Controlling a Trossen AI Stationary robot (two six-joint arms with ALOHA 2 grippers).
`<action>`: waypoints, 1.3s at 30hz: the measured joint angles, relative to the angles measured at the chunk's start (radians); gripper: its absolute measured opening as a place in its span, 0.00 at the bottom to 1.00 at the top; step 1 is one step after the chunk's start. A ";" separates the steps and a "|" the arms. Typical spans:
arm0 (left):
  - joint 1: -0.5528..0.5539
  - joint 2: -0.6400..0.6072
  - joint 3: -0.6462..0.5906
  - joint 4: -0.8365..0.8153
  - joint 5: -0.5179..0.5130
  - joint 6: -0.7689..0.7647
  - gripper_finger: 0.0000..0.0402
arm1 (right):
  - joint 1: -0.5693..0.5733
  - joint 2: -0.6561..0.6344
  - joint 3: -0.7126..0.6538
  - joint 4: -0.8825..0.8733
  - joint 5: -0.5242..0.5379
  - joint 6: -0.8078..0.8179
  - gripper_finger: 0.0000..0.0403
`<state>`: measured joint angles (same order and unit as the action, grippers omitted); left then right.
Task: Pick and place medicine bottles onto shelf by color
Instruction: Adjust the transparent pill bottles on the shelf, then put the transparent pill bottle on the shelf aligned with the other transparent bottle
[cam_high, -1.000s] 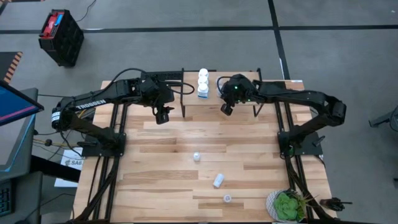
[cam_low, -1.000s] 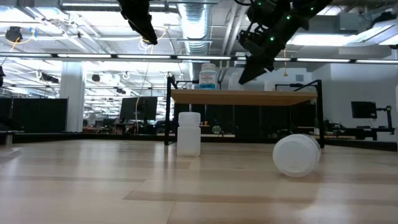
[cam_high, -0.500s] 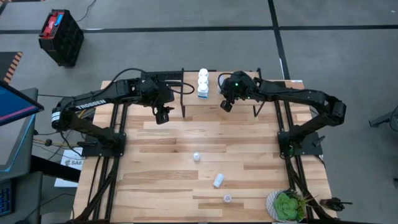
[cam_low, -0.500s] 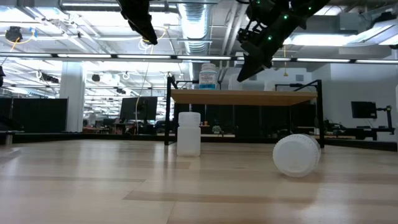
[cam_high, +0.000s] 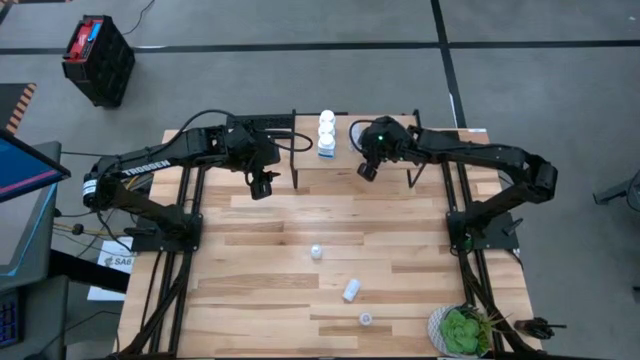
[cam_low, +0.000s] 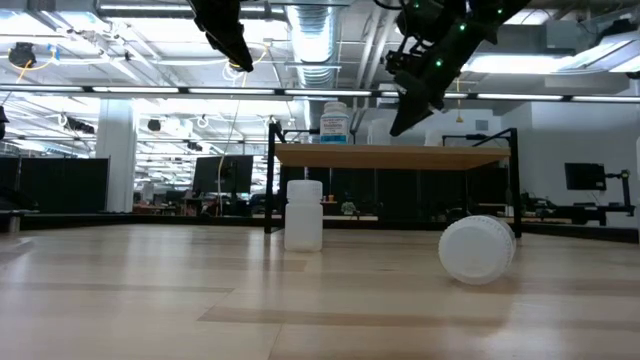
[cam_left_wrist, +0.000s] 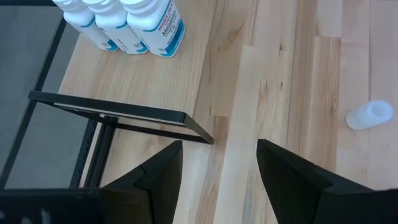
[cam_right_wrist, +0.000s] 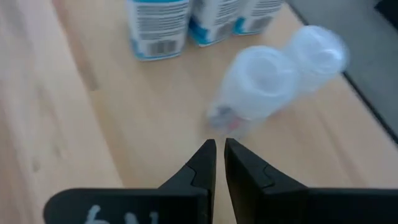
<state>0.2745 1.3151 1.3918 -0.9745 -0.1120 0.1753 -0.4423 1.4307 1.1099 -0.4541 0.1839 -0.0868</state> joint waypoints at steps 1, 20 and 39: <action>0.000 0.000 0.000 0.000 0.000 0.000 0.48 | -0.001 0.000 0.000 0.002 0.009 0.000 0.14; 0.000 0.000 0.000 0.000 0.000 0.000 0.48 | -0.014 0.001 0.000 0.041 0.028 -0.068 0.14; 0.000 0.000 0.000 0.000 0.000 0.006 0.48 | 0.065 -0.047 0.000 0.029 0.023 -0.104 0.14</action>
<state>0.2742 1.3151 1.3918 -0.9745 -0.1123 0.1814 -0.3774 1.3842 1.1099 -0.4248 0.2071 -0.1904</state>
